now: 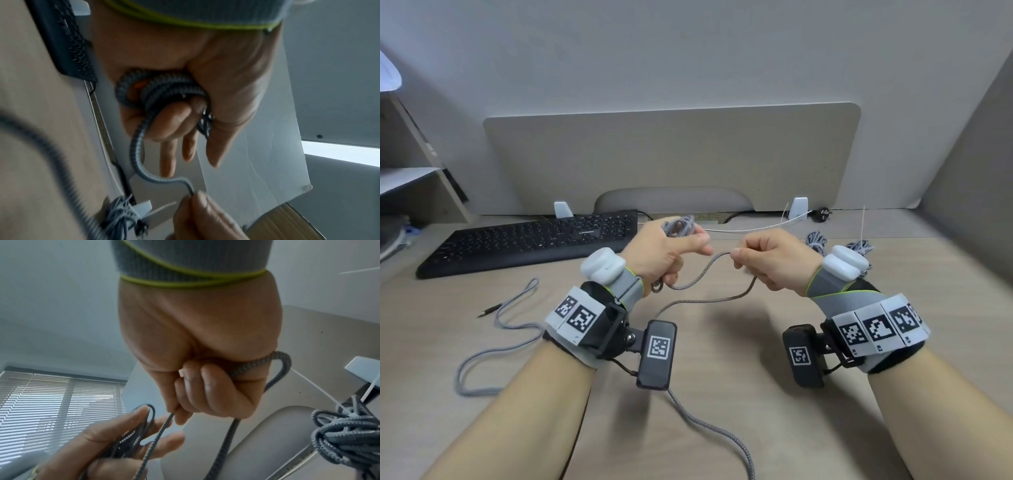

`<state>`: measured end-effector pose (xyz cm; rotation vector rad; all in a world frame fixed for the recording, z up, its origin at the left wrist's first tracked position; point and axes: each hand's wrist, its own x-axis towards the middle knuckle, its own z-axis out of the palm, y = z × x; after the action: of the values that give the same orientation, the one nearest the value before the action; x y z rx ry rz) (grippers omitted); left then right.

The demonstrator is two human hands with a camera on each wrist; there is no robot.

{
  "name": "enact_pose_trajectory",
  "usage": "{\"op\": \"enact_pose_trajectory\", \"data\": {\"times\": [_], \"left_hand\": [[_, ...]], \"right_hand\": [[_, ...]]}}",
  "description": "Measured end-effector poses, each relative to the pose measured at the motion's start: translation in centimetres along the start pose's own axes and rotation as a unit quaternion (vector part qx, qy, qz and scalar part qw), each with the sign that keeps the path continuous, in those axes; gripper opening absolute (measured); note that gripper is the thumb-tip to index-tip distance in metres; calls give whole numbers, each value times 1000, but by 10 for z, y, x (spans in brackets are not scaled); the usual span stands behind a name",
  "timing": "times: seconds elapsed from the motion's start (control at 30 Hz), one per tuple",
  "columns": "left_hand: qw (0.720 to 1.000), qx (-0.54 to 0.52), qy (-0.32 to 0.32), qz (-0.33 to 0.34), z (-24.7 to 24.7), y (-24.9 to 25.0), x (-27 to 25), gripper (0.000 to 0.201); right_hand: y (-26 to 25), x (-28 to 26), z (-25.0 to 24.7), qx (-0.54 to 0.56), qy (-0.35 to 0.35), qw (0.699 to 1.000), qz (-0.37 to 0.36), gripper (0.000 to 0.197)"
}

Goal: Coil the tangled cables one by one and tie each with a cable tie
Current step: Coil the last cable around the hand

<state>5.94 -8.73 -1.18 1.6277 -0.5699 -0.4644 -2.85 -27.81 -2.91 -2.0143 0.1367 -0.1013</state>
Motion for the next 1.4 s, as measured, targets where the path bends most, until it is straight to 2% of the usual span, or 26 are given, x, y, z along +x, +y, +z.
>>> {"op": "enact_pose_trajectory", "data": {"times": [0.17, 0.3, 0.37, 0.4, 0.5, 0.63, 0.73, 0.9, 1.07, 1.23, 1.4], "left_hand": [[993, 65, -93, -23, 15, -10, -3, 12], [994, 48, -101, -18, 19, -16, -1, 41], [994, 40, -97, -9, 19, -15, 0, 30], [995, 38, -89, -6, 18, -15, 0, 23], [999, 29, -31, 13, 12, -16, 5, 32], [998, -7, 62, 33, 3, -18, 13, 31], [993, -46, 97, 45, -7, -16, 16, 30], [991, -80, 100, 43, -13, -17, 18, 42], [976, -190, 101, 29, -16, -8, 17, 37], [975, -177, 125, 51, -26, -8, 17, 46], [955, -237, 167, 66, -44, -3, 20, 44]], "right_hand": [[-7, -2, 2, 57, -12, 998, -13, 26], [-10, -4, 2, 96, -31, 995, -19, 28], [-11, -5, 3, 88, -33, 995, -21, 28], [-11, -6, 3, 80, -33, 996, -21, 27], [-11, -6, 1, 61, -32, 997, -22, 22], [-8, -5, -1, 34, -26, 999, -10, 17], [-8, -5, -3, 35, -19, 999, -6, 20], [-11, -8, -10, 37, -6, 999, -10, 22], [-12, -10, -12, 31, -7, 999, -11, 23], [-12, -8, -8, 23, -20, 1000, -3, 26], [-10, -8, -12, 6, -3, 1000, 6, 29]]}}
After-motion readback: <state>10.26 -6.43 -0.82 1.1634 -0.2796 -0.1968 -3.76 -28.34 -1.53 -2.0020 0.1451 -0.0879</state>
